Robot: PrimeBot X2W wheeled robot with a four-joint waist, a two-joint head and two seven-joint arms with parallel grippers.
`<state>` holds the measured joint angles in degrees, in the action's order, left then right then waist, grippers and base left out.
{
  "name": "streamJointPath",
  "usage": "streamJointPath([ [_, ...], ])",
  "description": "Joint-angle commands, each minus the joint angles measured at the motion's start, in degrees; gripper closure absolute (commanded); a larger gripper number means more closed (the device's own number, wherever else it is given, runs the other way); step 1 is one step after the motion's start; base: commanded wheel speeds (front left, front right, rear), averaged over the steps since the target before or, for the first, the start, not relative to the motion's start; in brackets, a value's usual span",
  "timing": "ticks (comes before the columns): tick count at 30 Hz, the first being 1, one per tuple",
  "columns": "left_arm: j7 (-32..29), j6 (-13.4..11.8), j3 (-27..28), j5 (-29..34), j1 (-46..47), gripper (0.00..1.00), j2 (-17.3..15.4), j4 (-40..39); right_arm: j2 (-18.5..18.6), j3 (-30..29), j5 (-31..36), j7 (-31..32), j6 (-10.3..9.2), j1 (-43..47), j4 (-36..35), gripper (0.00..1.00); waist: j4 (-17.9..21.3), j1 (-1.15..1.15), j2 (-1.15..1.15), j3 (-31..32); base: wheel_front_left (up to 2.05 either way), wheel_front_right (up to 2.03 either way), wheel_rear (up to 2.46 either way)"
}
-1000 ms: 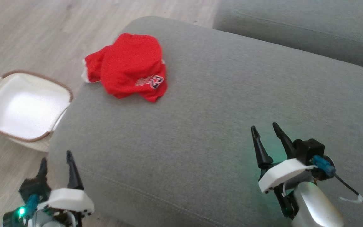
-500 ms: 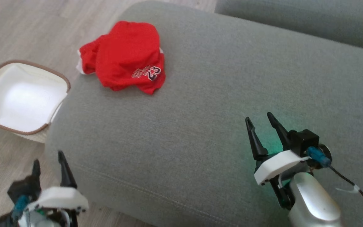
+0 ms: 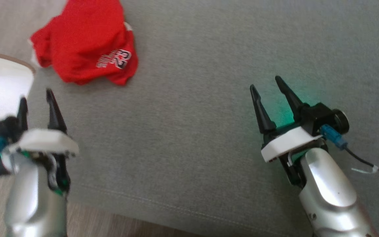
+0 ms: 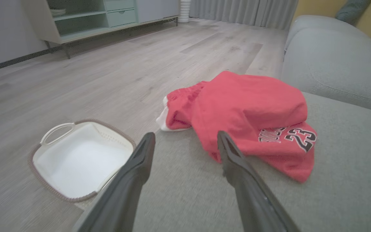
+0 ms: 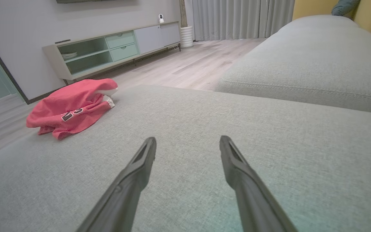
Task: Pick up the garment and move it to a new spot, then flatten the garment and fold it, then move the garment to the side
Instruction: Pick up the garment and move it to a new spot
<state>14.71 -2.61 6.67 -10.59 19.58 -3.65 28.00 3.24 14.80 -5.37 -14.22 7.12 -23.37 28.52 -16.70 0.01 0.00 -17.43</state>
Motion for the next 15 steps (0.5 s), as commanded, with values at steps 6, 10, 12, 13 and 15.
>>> streamJointPath([
  [6,0.3,2.6,3.4,2.0,10.9,0.0,-6.5,5.4,-0.4,2.1,0.8,1.1,0.36,-2.9,-5.9,0.0,6.1,-0.01,0.0,-5.7,0.0,0.0,0.0],
  [10,0.3,3.2,3.5,2.7,15.7,0.0,-8.9,10.6,-0.4,0.8,1.7,2.0,0.36,-2.9,-7.9,0.0,8.1,-0.01,0.0,-7.8,0.0,0.0,0.0],
  [12,0.3,3.6,3.0,3.2,17.7,0.0,-9.9,14.1,-0.4,0.0,2.1,2.4,0.36,-2.7,-8.7,0.0,9.0,-0.01,0.0,-8.6,0.0,0.0,0.0],
  [13,0.3,3.8,2.9,3.2,18.7,0.0,-10.3,15.9,-0.4,-0.3,2.3,2.6,0.36,-2.6,-9.0,0.0,9.4,-0.01,0.0,-9.0,0.0,0.0,0.0],
  [15,0.3,3.9,2.8,3.3,19.5,0.0,-10.7,17.4,-0.4,-0.6,2.4,2.7,0.36,-2.5,-9.4,0.0,9.8,-0.01,0.0,-9.4,0.0,0.0,0.0],
])
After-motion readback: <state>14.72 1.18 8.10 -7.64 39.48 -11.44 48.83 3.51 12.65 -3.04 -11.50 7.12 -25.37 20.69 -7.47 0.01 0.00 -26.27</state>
